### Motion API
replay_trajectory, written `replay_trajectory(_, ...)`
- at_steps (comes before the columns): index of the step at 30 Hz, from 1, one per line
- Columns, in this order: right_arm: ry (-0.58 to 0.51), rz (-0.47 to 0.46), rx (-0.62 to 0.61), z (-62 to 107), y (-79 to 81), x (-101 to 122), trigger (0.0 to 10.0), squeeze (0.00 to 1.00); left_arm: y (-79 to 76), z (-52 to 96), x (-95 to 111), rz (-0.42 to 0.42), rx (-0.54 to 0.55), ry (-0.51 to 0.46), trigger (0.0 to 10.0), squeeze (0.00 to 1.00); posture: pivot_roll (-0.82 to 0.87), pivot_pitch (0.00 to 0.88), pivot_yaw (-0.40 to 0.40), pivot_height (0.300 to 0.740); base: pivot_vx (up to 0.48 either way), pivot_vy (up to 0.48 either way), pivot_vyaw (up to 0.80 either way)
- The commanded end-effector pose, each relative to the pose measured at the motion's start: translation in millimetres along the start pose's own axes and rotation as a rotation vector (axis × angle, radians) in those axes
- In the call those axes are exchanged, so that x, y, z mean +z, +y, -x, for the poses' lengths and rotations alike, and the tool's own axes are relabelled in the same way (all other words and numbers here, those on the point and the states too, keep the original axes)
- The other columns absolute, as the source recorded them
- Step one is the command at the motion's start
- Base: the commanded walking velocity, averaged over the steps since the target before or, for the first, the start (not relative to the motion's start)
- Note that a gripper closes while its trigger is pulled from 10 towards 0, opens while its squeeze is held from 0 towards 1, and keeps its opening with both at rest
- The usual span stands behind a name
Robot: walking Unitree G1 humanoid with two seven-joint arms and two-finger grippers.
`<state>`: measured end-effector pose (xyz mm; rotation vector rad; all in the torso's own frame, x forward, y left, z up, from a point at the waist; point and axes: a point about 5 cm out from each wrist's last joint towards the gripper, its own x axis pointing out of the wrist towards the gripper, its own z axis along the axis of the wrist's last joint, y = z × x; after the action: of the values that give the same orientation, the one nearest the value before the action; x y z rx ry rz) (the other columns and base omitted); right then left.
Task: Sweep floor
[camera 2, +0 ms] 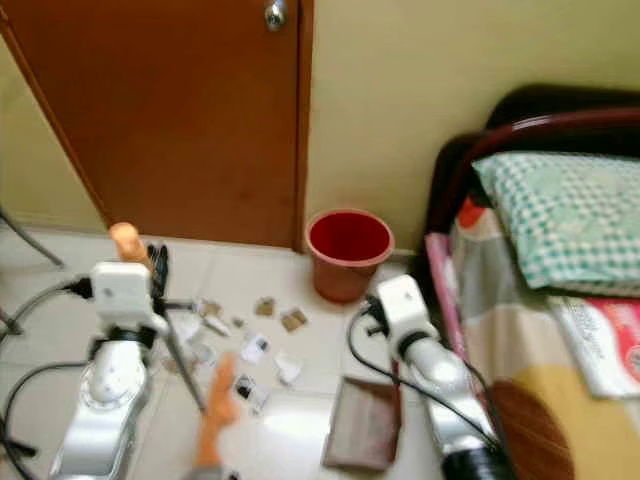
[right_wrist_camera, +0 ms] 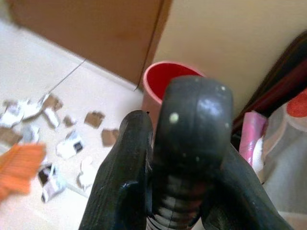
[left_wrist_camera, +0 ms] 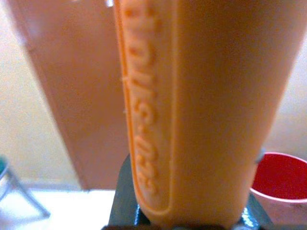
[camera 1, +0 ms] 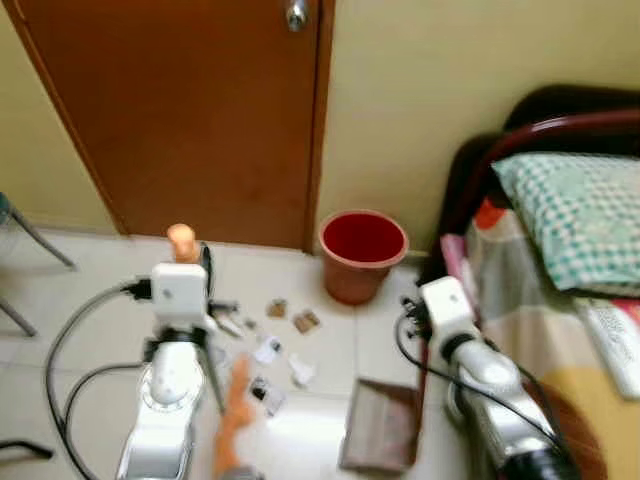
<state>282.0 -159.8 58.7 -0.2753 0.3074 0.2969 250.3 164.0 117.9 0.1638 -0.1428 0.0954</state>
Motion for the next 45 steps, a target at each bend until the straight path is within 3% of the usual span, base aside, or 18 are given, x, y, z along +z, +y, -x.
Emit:
replay_trajectory(1, 0.045, 0.004, -0.019, 2.8, -6.1, -8.6, 10.0, 0.0, -5.4, -1.5, 6.8, -0.015, -0.023, -0.033, 10.0, 0.0, 0.01, 0.058, -0.032, 0.74, 0.0, 0.0, 0.0)
replay_trajectory(7, 0.094, -0.034, -0.021, -4.0, -4.6, -10.5, 10.0, 0.0, -8.0, -6.5, 9.5, -0.015, -0.061, -0.047, 10.0, 0.0, 0.0, 0.066, -0.014, 0.74, 0.0, 0.0, 0.0)
replay_trajectory(12, 0.085, -0.078, -0.004, -10.4, -0.4, -0.1, 10.0, 0.0, -25.3, -25.0, 3.8, 0.036, -0.194, -0.026, 10.0, 0.0, 0.01, 0.084, -0.032, 0.74, 0.0, 0.0, 0.0)
replay_trajectory(15, 0.098, -0.112, 0.022, -13.7, 6.7, 1.3, 10.0, 0.0, -20.8, -32.2, 1.1, 0.044, -0.159, -0.005, 10.0, 0.0, 0.0, 0.087, -0.034, 0.74, 0.0, 0.0, 0.0)
replay_trajectory(20, 0.118, -0.131, 0.077, -17.6, 25.2, 2.3, 10.0, 0.0, -20.6, -33.5, -5.3, 0.047, -0.16, 0.021, 10.0, 0.0, 0.0, 0.094, -0.038, 0.74, 0.0, 0.0, 0.0)
replay_trajectory(26, 0.079, -0.112, 0.091, -23.2, 34.9, 11.3, 10.0, 0.0, -31.5, -30.5, -11.1, 0.084, -0.197, 0.056, 10.0, 0.0, -0.01, 0.099, -0.044, 0.74, 0.0, 0.0, 0.0)
replay_trajectory(31, 0.058, -0.108, 0.085, -26.9, 36.1, 15.5, 10.0, 0.0, -50.3, -25.6, -2.7, 0.158, -0.24, 0.052, 10.0, 0.0, -0.01, 0.101, -0.05, 0.74, 0.0, 0.0, 0.0)
replay_trajectory(45, 0.118, -0.038, 0.118, -24.8, 42.2, 3.3, 10.0, 0.0, -70.0, -34.4, 28.4, 0.318, -0.283, 0.0, 10.0, 0.0, 0.0, 0.097, -0.05, 0.74, 0.0, 0.0, 0.0)
